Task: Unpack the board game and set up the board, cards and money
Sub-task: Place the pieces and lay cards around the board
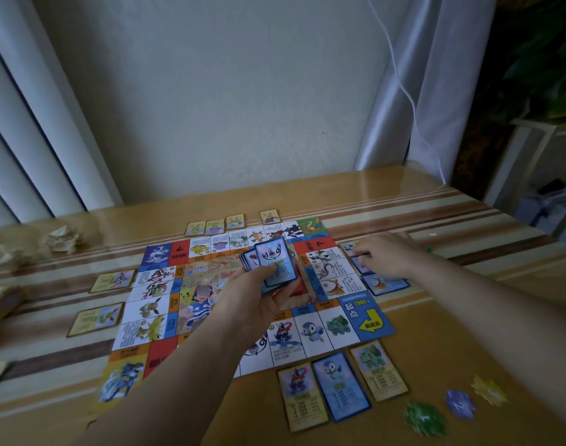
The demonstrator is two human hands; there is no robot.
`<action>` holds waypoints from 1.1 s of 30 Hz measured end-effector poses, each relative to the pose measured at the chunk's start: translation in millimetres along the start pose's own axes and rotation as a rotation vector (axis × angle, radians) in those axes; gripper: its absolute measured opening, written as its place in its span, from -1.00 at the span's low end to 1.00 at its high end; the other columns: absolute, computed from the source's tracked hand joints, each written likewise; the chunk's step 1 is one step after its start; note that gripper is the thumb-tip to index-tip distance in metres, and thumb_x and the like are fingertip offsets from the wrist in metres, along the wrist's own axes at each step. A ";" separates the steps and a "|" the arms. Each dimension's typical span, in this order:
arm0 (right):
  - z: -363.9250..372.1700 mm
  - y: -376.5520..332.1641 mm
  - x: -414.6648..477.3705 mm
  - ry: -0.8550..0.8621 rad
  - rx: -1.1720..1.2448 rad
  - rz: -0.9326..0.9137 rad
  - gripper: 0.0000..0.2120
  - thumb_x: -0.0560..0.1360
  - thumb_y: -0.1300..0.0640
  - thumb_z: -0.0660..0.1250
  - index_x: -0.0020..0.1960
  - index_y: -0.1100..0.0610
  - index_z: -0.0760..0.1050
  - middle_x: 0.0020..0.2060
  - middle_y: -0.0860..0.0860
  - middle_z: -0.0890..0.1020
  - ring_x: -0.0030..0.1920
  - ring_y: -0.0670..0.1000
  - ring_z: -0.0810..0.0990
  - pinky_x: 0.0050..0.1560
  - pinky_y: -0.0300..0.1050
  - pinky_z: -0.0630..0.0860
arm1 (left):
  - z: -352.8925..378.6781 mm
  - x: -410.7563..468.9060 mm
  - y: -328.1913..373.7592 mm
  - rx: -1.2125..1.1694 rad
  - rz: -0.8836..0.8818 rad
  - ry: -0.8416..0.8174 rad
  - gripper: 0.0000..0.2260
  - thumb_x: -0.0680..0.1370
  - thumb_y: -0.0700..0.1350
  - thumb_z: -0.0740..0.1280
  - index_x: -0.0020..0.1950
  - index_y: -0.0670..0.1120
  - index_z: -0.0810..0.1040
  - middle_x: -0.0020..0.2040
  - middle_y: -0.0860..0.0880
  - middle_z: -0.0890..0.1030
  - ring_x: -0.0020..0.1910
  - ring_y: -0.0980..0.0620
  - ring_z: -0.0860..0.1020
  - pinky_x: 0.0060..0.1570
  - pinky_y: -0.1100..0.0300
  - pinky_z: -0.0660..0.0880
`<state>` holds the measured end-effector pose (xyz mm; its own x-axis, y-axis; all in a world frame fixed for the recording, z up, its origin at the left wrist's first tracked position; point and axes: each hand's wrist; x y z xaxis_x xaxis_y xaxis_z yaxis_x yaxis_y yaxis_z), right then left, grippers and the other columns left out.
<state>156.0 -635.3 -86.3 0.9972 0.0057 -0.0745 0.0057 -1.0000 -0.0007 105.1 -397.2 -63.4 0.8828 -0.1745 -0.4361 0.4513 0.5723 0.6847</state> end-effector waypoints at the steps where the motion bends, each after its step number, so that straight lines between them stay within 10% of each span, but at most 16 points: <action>1: 1.1 -1.8 -0.5 -0.034 -0.007 0.000 -0.68 0.62 0.04 0.06 0.30 -0.13 0.45 0.31 -0.10 0.49 0.31 0.05 0.40 0.22 0.03 0.25 | 0.2 -0.6 0.7 0.002 0.003 0.001 -0.93 0.59 -0.34 0.20 0.04 -0.21 0.40 -0.09 -0.25 0.54 -0.20 -0.16 0.58 -0.47 0.10 0.60; 13: -11.1 -12.0 -7.2 -0.049 -0.035 -0.015 -0.63 0.65 0.06 -0.01 0.41 -0.08 0.34 0.40 -0.08 0.39 0.36 0.03 0.38 0.33 0.06 0.20 | -7.2 -7.9 4.7 0.022 -0.006 -0.036 -0.92 0.58 -0.33 0.21 0.04 -0.20 0.42 0.01 -0.26 0.53 -0.10 -0.19 0.58 -0.34 0.04 0.63; 17: -39.6 -46.3 -26.6 0.107 0.390 -0.117 -0.62 0.63 -0.01 0.11 0.42 0.02 0.35 0.36 -0.05 0.45 0.33 0.00 0.43 0.34 -0.02 0.29 | -11.0 -18.1 7.0 0.065 0.006 -0.086 -0.91 0.58 -0.34 0.20 0.04 -0.20 0.44 0.00 -0.25 0.54 -0.09 -0.19 0.59 -0.24 0.02 0.62; 22: -71.6 -99.5 -68.6 -0.058 0.764 -0.225 -0.68 0.48 -0.17 0.30 0.06 0.04 0.58 -0.05 -0.09 0.66 -0.04 -0.11 0.63 0.10 -0.10 0.52 | -15.1 -32.8 7.1 0.122 0.062 -0.157 -0.89 0.57 -0.35 0.22 0.06 -0.22 0.48 -0.02 -0.23 0.60 -0.16 -0.12 0.65 -0.26 0.11 0.64; 33: -97.7 -145.5 -92.7 0.156 0.905 -0.198 -0.85 0.41 0.14 0.48 -0.18 0.07 0.50 -0.15 0.06 0.67 -0.13 0.02 0.65 -0.05 -0.06 0.58 | -20.1 -68.2 44.1 0.217 0.198 -0.136 -0.93 0.55 -0.33 0.27 0.00 -0.22 0.47 -0.03 -0.22 0.58 -0.09 -0.13 0.61 -0.19 0.11 0.63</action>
<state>70.0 -490.4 18.1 0.9834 0.1099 0.1445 0.1816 -0.6000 -0.7792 62.2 -344.0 -15.2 0.9589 -0.1908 -0.2101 0.2736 0.4245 0.8631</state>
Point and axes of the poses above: each hand's wrist, its own x-axis towards the middle knuckle, its own z-axis out of the palm, y = z × x
